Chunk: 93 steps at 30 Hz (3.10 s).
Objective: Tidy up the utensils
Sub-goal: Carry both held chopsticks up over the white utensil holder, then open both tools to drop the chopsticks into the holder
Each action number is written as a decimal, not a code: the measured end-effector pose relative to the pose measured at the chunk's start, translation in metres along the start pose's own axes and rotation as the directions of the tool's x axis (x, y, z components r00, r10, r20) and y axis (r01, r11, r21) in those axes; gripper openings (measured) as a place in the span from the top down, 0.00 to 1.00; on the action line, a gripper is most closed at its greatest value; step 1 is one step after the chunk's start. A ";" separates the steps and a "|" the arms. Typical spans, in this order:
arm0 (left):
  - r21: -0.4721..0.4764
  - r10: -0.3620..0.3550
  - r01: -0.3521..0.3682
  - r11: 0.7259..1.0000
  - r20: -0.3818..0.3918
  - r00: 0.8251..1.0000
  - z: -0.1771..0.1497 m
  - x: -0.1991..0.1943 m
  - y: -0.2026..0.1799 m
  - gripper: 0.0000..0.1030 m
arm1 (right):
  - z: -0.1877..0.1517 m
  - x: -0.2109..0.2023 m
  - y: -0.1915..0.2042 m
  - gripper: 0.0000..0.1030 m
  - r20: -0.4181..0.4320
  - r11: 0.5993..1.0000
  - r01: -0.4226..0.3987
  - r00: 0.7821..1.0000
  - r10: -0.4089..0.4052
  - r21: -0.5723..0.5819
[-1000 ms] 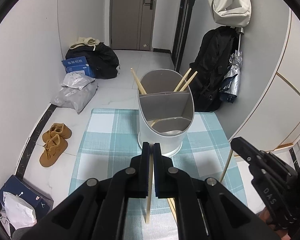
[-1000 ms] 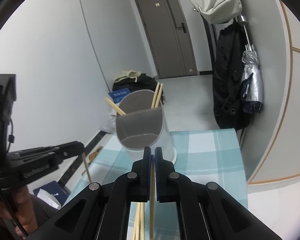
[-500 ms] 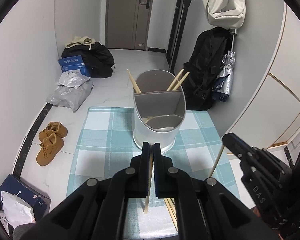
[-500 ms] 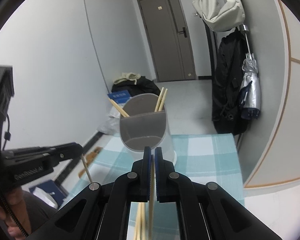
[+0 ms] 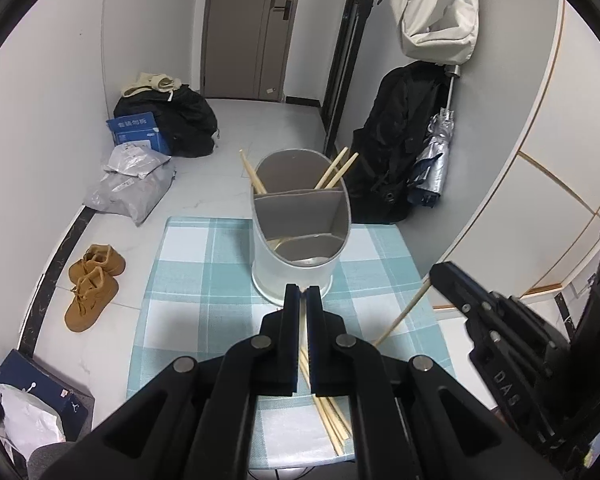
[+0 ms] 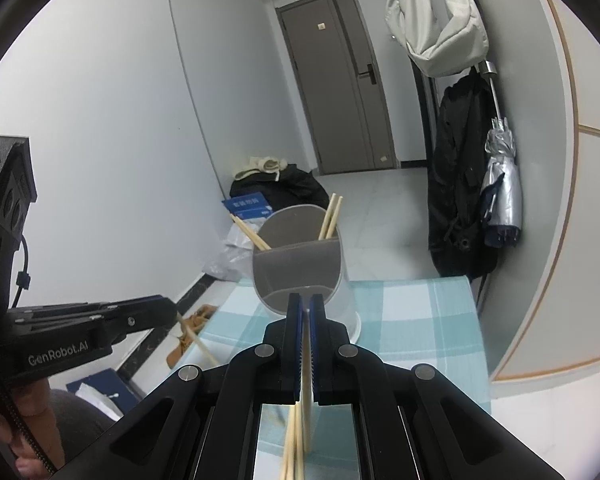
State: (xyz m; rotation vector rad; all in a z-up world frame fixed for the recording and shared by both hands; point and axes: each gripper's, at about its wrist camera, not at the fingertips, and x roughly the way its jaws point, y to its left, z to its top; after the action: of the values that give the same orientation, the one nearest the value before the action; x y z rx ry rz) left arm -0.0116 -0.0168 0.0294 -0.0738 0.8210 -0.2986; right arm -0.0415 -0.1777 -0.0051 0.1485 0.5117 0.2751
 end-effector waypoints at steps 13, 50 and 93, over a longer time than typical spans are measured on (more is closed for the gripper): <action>0.032 -0.064 0.065 0.997 -0.019 0.998 0.022 -0.008 -0.013 1.00 | 0.023 -0.004 -0.005 0.98 0.035 0.999 -0.027 0.999 0.026 0.025; 0.051 -0.063 0.058 0.997 0.103 0.993 0.170 0.005 0.023 1.00 | 0.213 0.084 0.022 0.98 0.082 0.983 -0.149 0.984 0.158 -0.110; -0.113 -0.085 0.084 0.990 -0.005 0.996 0.108 0.062 0.049 0.52 | 0.118 0.122 -0.022 0.78 -0.135 0.985 -0.159 0.980 0.149 -0.061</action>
State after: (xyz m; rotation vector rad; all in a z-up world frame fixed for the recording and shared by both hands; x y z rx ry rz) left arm 0.1189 0.0061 0.0503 -0.2134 0.8450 -0.3330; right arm 0.1244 -0.1709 0.0355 0.1008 0.6199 0.4562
